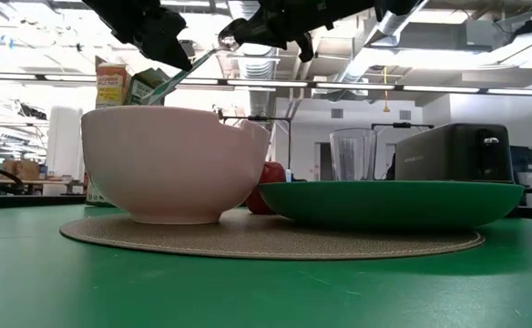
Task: Arrange a breakfast setting
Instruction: Put the spoon on the table mat to the right of the bowl
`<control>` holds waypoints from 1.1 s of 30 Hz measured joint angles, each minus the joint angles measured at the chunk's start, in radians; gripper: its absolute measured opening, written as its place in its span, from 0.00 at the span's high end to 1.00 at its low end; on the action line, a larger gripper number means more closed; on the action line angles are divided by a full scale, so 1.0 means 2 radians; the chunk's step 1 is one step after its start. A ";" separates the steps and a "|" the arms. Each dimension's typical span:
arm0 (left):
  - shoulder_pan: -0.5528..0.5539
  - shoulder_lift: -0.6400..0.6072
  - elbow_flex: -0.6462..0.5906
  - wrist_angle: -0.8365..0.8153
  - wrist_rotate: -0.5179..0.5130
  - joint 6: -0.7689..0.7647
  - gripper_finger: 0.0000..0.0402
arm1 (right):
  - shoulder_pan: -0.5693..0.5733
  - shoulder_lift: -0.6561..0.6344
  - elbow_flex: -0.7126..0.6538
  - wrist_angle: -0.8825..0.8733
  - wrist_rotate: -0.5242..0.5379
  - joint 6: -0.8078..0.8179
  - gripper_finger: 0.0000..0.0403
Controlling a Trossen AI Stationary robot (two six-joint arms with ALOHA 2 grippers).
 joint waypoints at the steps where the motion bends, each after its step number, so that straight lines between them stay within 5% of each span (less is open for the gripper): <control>1: 0.000 0.004 0.000 0.007 -0.004 0.008 0.60 | 0.000 0.000 0.000 0.001 0.000 0.000 0.93; 11: -0.002 0.097 0.015 0.036 -0.061 0.049 0.60 | 0.000 0.001 0.000 -0.008 0.000 0.000 0.93; 26: 0.008 0.087 0.031 -0.038 -0.048 -0.092 0.60 | 0.001 0.001 0.000 -0.004 0.002 0.000 0.93; 33: 0.005 0.087 0.031 -0.040 -0.046 -0.101 0.62 | 0.002 0.001 0.000 -0.004 0.002 0.000 0.93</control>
